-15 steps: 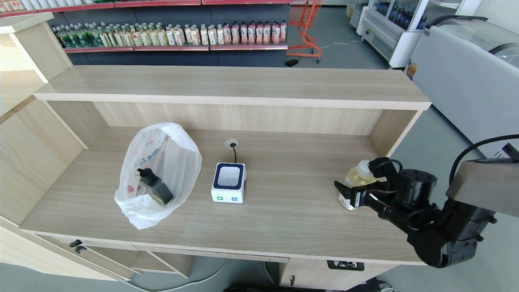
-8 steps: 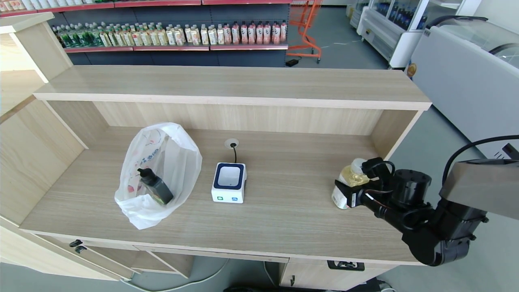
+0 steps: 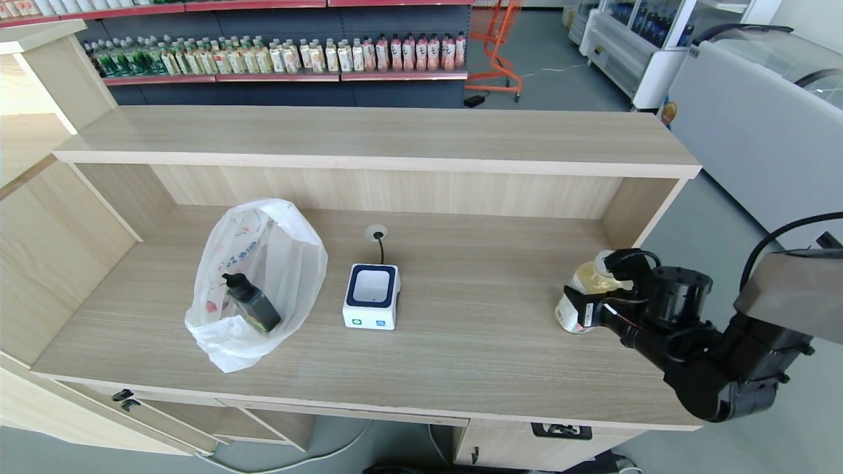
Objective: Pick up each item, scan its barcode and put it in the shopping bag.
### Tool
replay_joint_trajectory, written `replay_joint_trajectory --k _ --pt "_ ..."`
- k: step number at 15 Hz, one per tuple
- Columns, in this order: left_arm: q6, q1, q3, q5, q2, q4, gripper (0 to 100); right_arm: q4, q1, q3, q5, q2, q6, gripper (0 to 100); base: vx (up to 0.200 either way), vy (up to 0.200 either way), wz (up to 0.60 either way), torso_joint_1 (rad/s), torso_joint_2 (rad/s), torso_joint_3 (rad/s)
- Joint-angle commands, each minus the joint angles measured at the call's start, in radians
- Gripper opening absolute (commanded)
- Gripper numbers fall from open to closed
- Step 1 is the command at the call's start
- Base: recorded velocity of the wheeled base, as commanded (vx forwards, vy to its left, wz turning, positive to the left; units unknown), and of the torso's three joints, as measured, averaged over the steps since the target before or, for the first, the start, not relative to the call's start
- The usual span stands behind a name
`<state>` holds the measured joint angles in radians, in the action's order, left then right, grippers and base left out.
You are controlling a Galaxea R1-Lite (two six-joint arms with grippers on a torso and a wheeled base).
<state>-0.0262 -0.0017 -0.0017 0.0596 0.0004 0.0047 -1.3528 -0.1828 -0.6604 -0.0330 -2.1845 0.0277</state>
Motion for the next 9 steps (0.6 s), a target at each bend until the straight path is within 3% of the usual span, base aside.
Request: replay_joint_trajectory --k 1,2,5,6,9 --pt "0.0 0.0 0.0 0.0 0.0 0.0 100 0.127 -0.06 -0.038 0.056 0.175 -0.166 0 0.0 0.0 0.0 0.0 0.0 0.0" --pt "0.0 0.0 0.0 0.0 0.0 0.0 100 0.21 -0.072 -0.008 0.251 0.292 -0.252 0 0.0 0.0 0.0 0.0 0.0 0.0" --pt "0.0 0.0 0.0 0.0 0.0 0.0 100 0.253 -0.075 0.024 0.525 0.404 -0.244 0 0.0 0.0 0.0 0.0 0.0 0.0" --pt "0.0 0.0 0.0 0.0 0.0 0.0 100 0.323 -0.09 0.022 0.636 0.469 -0.245 0 0.0 0.0 0.0 0.0 0.0 0.0" --pt "0.0 0.0 0.0 0.0 0.0 0.0 100 0.518 -0.132 0.015 0.716 0.594 -0.249 0 0.0 0.0 0.0 0.0 0.0 0.0"
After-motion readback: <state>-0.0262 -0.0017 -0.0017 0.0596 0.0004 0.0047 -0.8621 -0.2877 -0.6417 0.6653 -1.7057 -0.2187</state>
